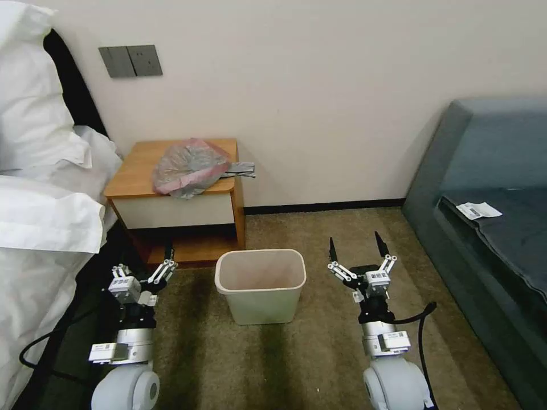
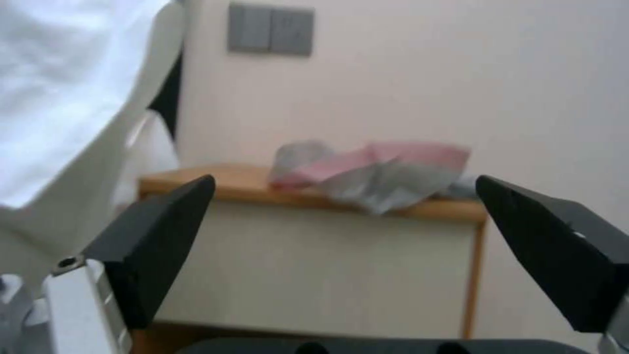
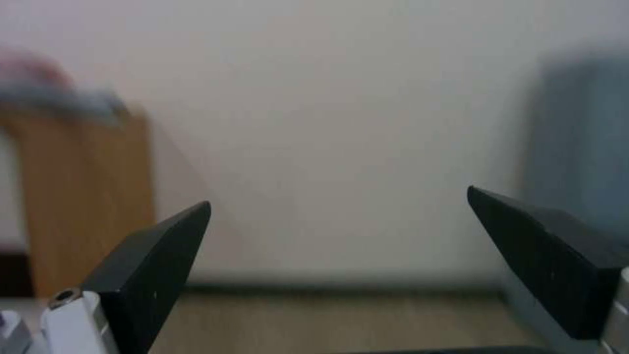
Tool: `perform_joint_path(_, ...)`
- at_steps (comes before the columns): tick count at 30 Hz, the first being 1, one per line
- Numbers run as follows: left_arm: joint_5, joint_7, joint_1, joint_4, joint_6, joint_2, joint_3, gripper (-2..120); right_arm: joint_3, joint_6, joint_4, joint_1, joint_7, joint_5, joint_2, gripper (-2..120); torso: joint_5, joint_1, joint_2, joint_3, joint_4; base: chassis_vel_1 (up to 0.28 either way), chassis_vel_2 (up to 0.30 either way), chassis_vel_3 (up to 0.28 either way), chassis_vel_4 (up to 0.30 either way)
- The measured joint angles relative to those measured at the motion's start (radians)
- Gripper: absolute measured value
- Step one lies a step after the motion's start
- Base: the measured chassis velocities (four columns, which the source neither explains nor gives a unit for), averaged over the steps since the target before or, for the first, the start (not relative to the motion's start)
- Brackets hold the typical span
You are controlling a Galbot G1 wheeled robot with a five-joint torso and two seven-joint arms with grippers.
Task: Pick up the garbage bag from the table and place it over the trash can.
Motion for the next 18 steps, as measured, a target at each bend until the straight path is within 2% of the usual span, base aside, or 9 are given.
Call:
perform_joint_path(1, 0.001, -0.003, 0.003, -0.006, 0.052, 0.009, -0.030, 100, 0.020, -0.034, 0.005, -0.020, -0.006, 0.029, -0.001, 100, -0.0002, 0.000, 0.000, 0.000, -0.0006, 0.000, 0.000, 0.000, 0.000)
perform_joint_path(3, 0.002, -0.007, 0.007, -0.016, 0.124, 0.022, -0.072, 100, 0.016, -0.045, 0.029, -0.034, -0.013, 0.052, -0.002, 100, 0.0001, 0.000, 0.000, 0.000, 0.0001, 0.000, 0.000, 0.000, 0.000)
perform_joint_path(4, 0.002, -0.007, 0.007, -0.016, 0.124, 0.022, -0.072, 100, 0.016, -0.045, 0.029, -0.034, -0.013, 0.052, -0.002, 100, 0.0001, 0.000, 0.000, 0.000, 0.0001, 0.000, 0.000, 0.000, 0.000)
perform_joint_path(8, 0.000, -0.012, 0.017, -0.037, 0.258, 0.043, -0.145, 100, 0.000, -0.046, 0.056, -0.039, -0.022, 0.094, -0.009, 100, 0.0004, 0.000, 0.000, 0.000, 0.0001, 0.000, 0.000, 0.000, 0.000)
perform_joint_path(12, -0.027, 0.010, 0.035, -0.052, 0.279, 0.040, -0.135, 100, -0.018, -0.010, 0.051, -0.014, -0.024, 0.120, -0.013, 100, 0.0000, 0.000, 0.000, 0.000, 0.0001, 0.000, 0.000, 0.000, 0.000)
perform_joint_path(18, -0.047, 0.035, 0.051, -0.055, 0.261, 0.038, -0.120, 100, -0.044, 0.042, 0.039, 0.028, -0.039, 0.127, -0.030, 100, 0.0001, 0.000, 0.000, 0.000, 0.0001, 0.000, 0.000, 0.000, 0.000)
